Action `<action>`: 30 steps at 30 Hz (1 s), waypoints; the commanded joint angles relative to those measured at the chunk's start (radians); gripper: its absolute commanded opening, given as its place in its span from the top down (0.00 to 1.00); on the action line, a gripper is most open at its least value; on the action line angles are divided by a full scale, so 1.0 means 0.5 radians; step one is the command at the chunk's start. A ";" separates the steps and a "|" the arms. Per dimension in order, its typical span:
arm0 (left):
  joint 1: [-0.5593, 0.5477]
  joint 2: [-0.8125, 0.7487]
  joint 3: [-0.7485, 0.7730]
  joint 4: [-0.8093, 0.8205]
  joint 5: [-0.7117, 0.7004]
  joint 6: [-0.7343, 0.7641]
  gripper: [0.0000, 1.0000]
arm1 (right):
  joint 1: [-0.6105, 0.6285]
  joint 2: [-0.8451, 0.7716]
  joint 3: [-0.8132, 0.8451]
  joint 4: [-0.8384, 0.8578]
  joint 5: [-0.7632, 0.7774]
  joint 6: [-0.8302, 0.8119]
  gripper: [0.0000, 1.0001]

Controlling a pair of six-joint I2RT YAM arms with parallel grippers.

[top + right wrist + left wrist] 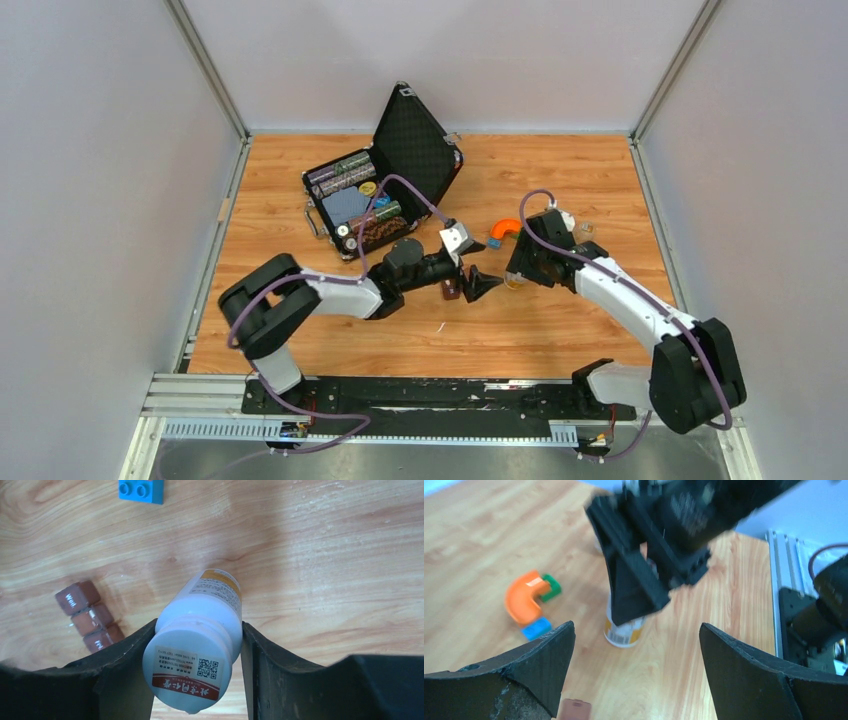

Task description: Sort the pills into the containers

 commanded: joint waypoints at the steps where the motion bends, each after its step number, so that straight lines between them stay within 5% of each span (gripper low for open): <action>1: 0.019 -0.414 0.066 -0.579 -0.326 0.113 0.00 | 0.075 0.125 0.072 0.209 0.256 0.051 0.62; 7: 0.032 -0.623 0.434 -1.544 -0.629 0.201 0.00 | 0.086 0.272 0.121 0.199 0.256 0.087 0.49; 12: 0.140 -0.774 0.420 -1.546 -0.532 0.009 0.00 | 0.086 0.241 0.186 0.099 0.134 0.115 0.15; 15: 0.262 -0.799 0.429 -1.533 -0.420 -0.142 0.00 | 0.081 0.180 0.278 -0.014 0.025 0.064 0.06; 19: 0.304 -0.795 0.414 -1.506 -0.390 -0.287 0.00 | 0.021 0.014 0.362 -0.161 -0.145 0.040 0.05; 22: 0.326 -0.665 0.590 -1.780 -0.217 -0.398 0.04 | -0.085 -0.140 0.338 -0.198 -0.332 0.084 0.09; 30: 0.331 -0.308 0.809 -1.778 0.111 -0.783 0.23 | -0.343 -0.353 0.143 -0.196 -0.530 0.290 0.34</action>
